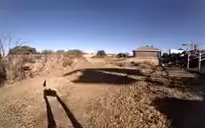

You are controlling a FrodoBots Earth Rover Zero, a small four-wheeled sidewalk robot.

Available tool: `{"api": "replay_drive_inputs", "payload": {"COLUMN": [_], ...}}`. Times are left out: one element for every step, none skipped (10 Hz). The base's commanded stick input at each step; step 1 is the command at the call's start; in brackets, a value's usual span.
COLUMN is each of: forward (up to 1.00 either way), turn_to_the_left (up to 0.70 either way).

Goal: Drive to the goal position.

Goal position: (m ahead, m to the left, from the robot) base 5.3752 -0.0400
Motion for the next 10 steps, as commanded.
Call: {"api": "replay_drive_inputs", "payload": {"forward": [0.5,0.5,0.5,0.5,0.5,0.5,0.5,0.5,0.5,0.5], "turn_to_the_left": [0.0,0.0,0.0,0.0,0.0,0.0,0.0,0.0,0.0,0.0]}}
